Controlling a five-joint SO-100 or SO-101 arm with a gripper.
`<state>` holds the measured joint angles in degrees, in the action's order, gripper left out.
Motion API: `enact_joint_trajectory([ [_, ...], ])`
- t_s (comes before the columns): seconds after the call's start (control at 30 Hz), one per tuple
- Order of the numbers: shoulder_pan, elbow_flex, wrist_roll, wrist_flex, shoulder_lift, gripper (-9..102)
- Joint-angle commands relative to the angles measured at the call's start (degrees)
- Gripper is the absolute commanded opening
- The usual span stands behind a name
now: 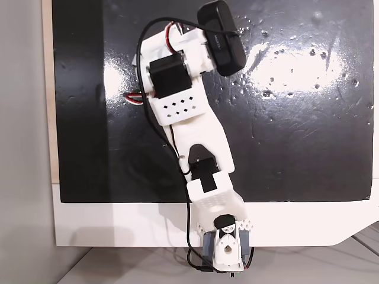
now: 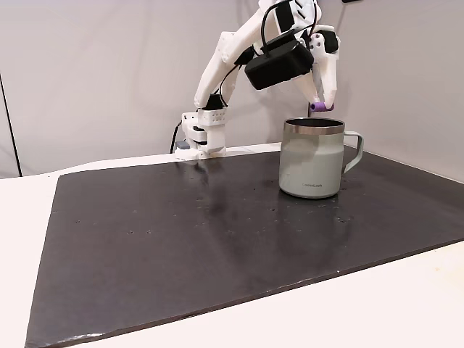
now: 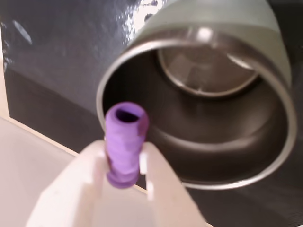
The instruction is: Grasp a pengrip and put it in the cup.
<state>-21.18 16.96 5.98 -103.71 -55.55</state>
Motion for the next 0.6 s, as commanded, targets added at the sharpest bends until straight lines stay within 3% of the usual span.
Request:
enact_joint_trajectory([
  [0.0,-1.05,-2.72,1.14,-0.62,-1.14,0],
  [0.13,-1.49,-2.72,1.58,-0.7,-1.32,1],
  [0.37,-1.93,-1.41,1.58,-0.97,-2.11,21],
  [0.57,-2.02,-1.41,1.67,-0.97,-2.2,23],
])
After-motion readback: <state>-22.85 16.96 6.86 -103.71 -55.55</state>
